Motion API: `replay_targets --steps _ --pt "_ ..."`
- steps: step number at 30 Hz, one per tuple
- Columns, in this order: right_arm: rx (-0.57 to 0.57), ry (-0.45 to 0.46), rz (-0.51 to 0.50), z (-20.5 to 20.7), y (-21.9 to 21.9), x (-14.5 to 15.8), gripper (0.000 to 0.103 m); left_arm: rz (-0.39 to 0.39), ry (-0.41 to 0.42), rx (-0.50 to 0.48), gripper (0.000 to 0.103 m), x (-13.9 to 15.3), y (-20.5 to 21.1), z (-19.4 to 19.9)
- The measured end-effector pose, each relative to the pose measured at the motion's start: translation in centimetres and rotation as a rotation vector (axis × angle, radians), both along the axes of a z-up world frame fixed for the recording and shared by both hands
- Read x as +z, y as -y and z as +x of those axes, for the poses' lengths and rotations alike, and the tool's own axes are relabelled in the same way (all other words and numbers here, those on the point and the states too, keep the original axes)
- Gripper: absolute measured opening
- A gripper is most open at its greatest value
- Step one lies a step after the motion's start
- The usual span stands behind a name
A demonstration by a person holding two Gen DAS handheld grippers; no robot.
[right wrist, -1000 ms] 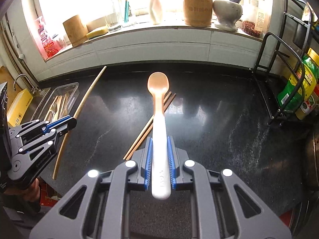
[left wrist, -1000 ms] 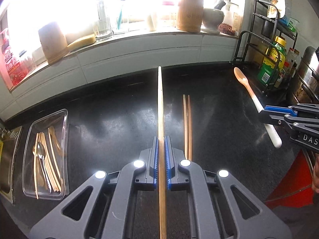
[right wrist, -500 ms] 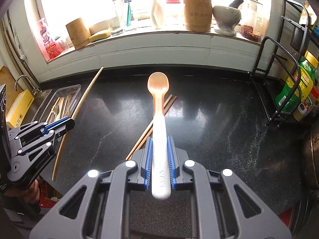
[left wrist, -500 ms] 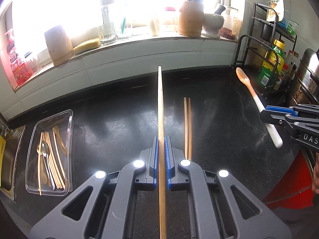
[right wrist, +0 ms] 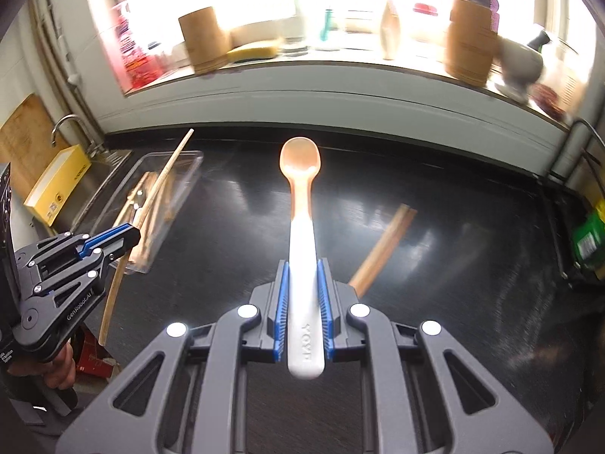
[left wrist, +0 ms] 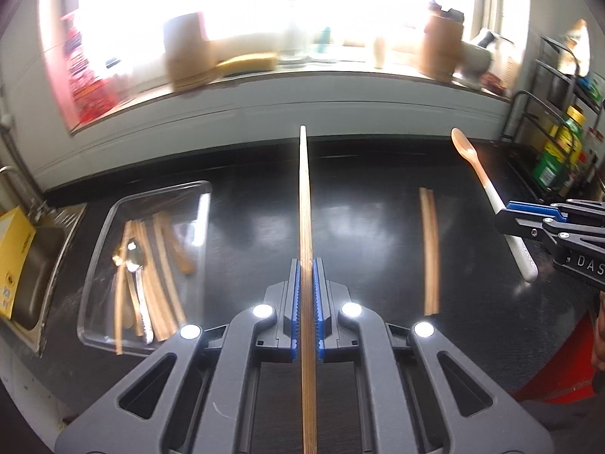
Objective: Organize utensils
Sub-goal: 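Lift and carry the chopstick and white-handled spoon over the clear tray, then lower the chopstick and white-handled spoon into the tray and open both tools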
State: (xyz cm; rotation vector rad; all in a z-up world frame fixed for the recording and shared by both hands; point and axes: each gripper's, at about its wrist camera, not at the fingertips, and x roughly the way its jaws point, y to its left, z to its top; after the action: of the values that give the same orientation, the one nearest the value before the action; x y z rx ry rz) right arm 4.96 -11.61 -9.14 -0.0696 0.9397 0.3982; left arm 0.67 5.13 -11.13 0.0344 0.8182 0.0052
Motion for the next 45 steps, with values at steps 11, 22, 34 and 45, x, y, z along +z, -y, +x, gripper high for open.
replay_targets --steps 11,22,34,45 --pt "0.19 -0.023 0.017 2.2 -13.5 -1.3 0.016 0.014 -0.02 0.199 0.006 -0.8 -11.9 -1.6" --pt "0.308 -0.051 0.015 4.2 -23.9 -2.3 0.016 -0.014 -0.065 0.319 0.006 -2.4 -20.0 -1.7" --pt "0.322 -0.197 0.053 10.4 -29.0 -5.1 0.016 -0.152 -0.163 0.372 0.006 -5.8 -24.5 4.1" --pt "0.327 -0.336 0.077 14.4 -32.8 -8.8 0.016 -0.225 -0.247 0.393 0.006 -8.7 -26.3 8.5"
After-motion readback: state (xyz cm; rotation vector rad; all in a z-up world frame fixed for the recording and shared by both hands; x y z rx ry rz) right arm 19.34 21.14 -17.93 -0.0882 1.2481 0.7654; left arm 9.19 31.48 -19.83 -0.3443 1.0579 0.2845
